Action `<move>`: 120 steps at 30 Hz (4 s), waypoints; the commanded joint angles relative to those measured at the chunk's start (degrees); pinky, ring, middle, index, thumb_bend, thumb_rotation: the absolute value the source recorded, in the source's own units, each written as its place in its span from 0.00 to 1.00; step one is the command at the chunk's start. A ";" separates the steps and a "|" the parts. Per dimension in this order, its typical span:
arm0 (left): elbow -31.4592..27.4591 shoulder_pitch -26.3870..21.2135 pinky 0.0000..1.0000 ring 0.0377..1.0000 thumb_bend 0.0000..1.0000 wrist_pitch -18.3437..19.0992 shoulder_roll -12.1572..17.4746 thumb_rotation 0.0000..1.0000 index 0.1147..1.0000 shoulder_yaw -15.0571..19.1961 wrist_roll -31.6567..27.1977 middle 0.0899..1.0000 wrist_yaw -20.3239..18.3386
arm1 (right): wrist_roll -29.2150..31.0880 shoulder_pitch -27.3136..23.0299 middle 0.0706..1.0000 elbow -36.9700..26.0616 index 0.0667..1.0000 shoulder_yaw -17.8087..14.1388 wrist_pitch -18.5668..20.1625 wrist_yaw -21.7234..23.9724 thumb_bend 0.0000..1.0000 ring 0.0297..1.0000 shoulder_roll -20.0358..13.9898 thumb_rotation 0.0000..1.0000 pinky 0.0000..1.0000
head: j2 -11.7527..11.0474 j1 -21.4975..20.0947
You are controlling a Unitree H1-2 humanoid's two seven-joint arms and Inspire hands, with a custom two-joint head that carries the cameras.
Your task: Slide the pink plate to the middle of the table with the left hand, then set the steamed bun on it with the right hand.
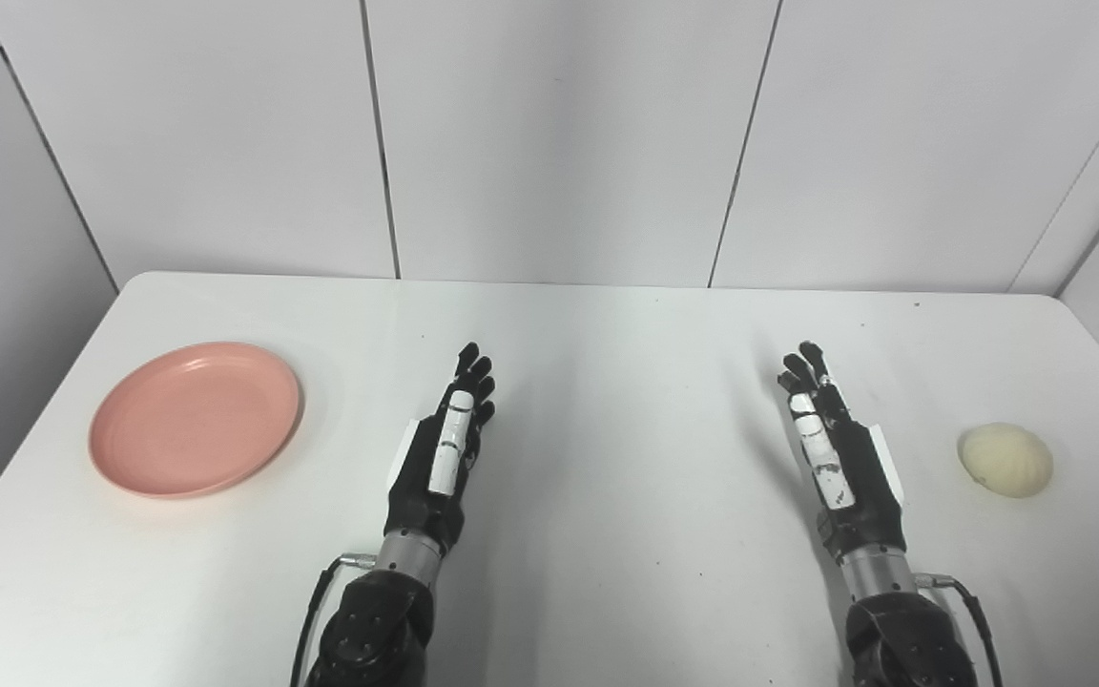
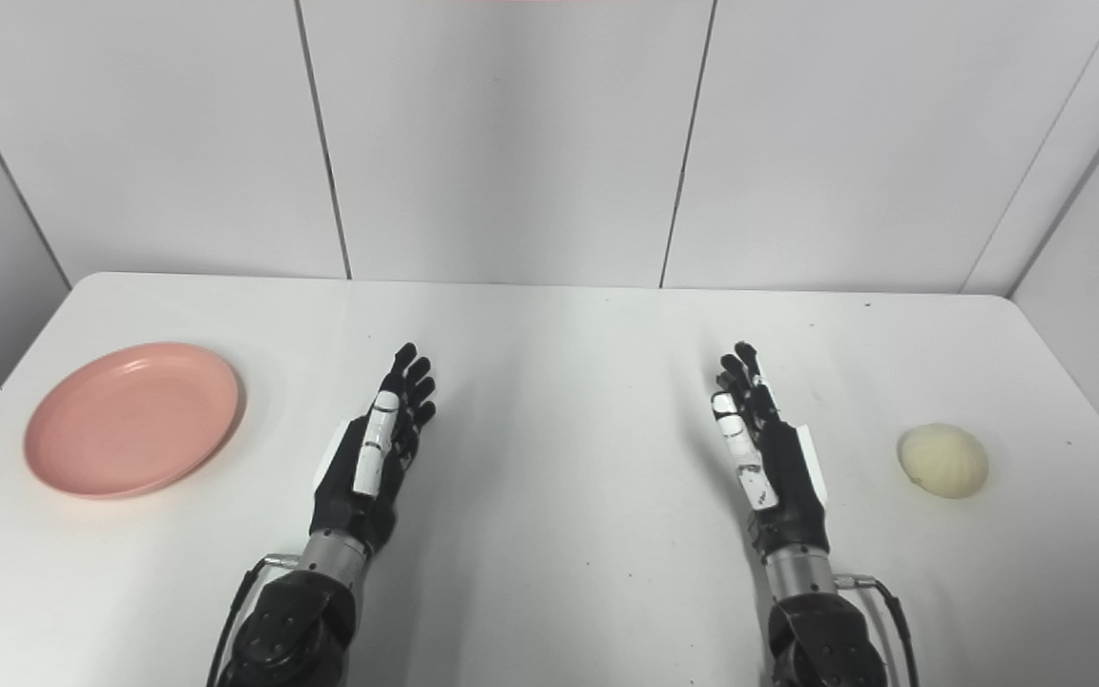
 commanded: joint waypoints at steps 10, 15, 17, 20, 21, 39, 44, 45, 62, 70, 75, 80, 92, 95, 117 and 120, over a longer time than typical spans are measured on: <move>-0.22 -0.26 1.00 1.00 0.51 -0.07 0.23 1.00 1.00 -0.10 -0.17 1.00 -0.67 | 0.28 -0.06 0.94 0.30 0.96 -0.05 -2.41 -0.06 0.66 0.93 0.23 0.85 1.00 | 0.18 0.02; -0.26 -0.23 1.00 1.00 0.51 0.07 0.23 1.00 1.00 -0.02 -0.62 1.00 -1.00 | 0.26 -0.01 0.94 0.25 0.96 -0.07 -2.37 -0.09 0.67 0.94 0.21 0.85 1.00 | 0.18 0.02; -0.21 -0.23 1.00 1.00 0.51 0.02 0.17 1.00 1.00 0.04 -0.74 1.00 -1.08 | 0.32 0.04 0.94 0.15 0.96 -0.07 -2.12 -0.04 0.67 0.94 0.19 0.85 1.00 | 0.18 0.02; -0.35 -0.14 1.00 1.00 0.50 0.03 0.00 1.00 1.00 0.17 -0.67 1.00 -1.00 | 0.58 0.04 0.94 0.19 0.96 -0.10 -2.08 0.14 0.68 0.94 0.14 0.84 1.00 | 0.27 0.10; -0.38 -0.13 1.00 1.00 0.50 0.07 0.00 1.00 1.00 0.18 -0.56 1.00 -0.95 | 0.63 0.02 0.94 0.26 0.96 -0.12 -2.23 0.16 0.68 0.94 0.14 0.84 1.00 | 0.27 0.10; 5.67 -4.83 1.00 1.00 0.55 -3.58 -0.77 1.00 1.00 4.32 -2.28 1.00 1.30 | 2.99 0.02 0.96 3.48 0.98 -0.81 -4.31 2.36 0.68 0.96 -1.40 0.84 1.00 | -5.18 11.84; 7.19 -9.75 1.00 0.99 0.60 -5.65 0.50 1.00 0.98 7.55 -3.74 0.98 2.63 | 3.86 -0.03 0.97 5.74 1.00 -1.34 -6.20 3.35 0.65 0.96 -2.33 0.86 1.00 | -7.05 15.34; 6.63 -10.52 1.00 0.98 0.62 -5.34 1.27 1.00 0.96 7.92 -3.95 0.97 2.33 | 4.19 -0.12 0.98 6.02 1.00 -1.34 -6.31 3.68 0.63 0.97 -2.53 0.87 1.00 | -7.21 15.63; 0.72 -16.58 0.86 0.81 0.72 -2.86 9.43 1.00 0.77 15.62 -3.81 0.78 8.80 | 7.04 -0.05 0.99 5.64 1.00 -2.03 -5.19 5.70 0.55 0.99 -3.78 0.91 1.00 | -9.83 21.45; -0.31 -17.20 0.78 0.74 0.70 -0.02 12.74 1.00 0.71 18.56 -4.66 0.72 11.62 | 10.42 0.41 0.99 5.25 1.00 -2.74 -4.42 6.77 0.57 1.00 -3.90 0.79 1.00 | -10.26 22.78; 0.58 -17.32 0.76 0.72 0.69 0.29 15.94 1.00 0.69 20.38 -5.06 0.71 11.90 | 10.36 0.55 0.99 4.97 1.00 -2.70 -4.50 6.81 0.54 1.00 -4.08 0.79 1.00 | -10.50 23.26; 3.18 -17.63 0.71 0.70 0.72 0.10 19.15 1.00 0.68 21.65 -4.82 0.69 11.90 | 10.63 0.65 1.00 4.40 1.00 -2.64 -4.19 6.94 0.53 1.00 -4.03 0.79 1.00 | -10.51 23.34; 12.91 -17.57 0.78 0.76 0.75 -2.11 27.43 1.00 0.72 24.13 -7.21 0.73 8.77 | 10.46 0.79 1.00 3.50 1.00 -2.54 -4.02 6.70 0.49 1.00 -3.91 0.80 1.00 | -10.66 23.65; 14.64 -16.80 0.80 0.79 0.76 -1.80 29.67 1.00 0.75 23.94 -8.15 0.76 6.00 | 10.54 0.85 1.00 3.05 1.00 -2.55 -3.95 6.62 0.49 1.00 -3.80 0.80 1.00 | -10.65 23.94; 20.48 -13.52 0.93 0.90 0.68 0.75 36.42 1.00 0.85 23.55 -14.81 0.87 -11.14 | 10.24 0.95 1.00 1.95 1.00 -2.68 -2.60 6.20 0.49 1.00 -4.00 0.80 1.00 | -10.45 25.04; 21.71 -13.67 0.93 0.91 0.68 1.02 36.44 1.00 0.86 23.16 -14.86 0.88 -12.11 | 9.97 0.92 1.00 2.15 1.00 -2.67 -2.86 6.19 0.47 1.00 -4.13 0.81 1.00 | -10.42 25.19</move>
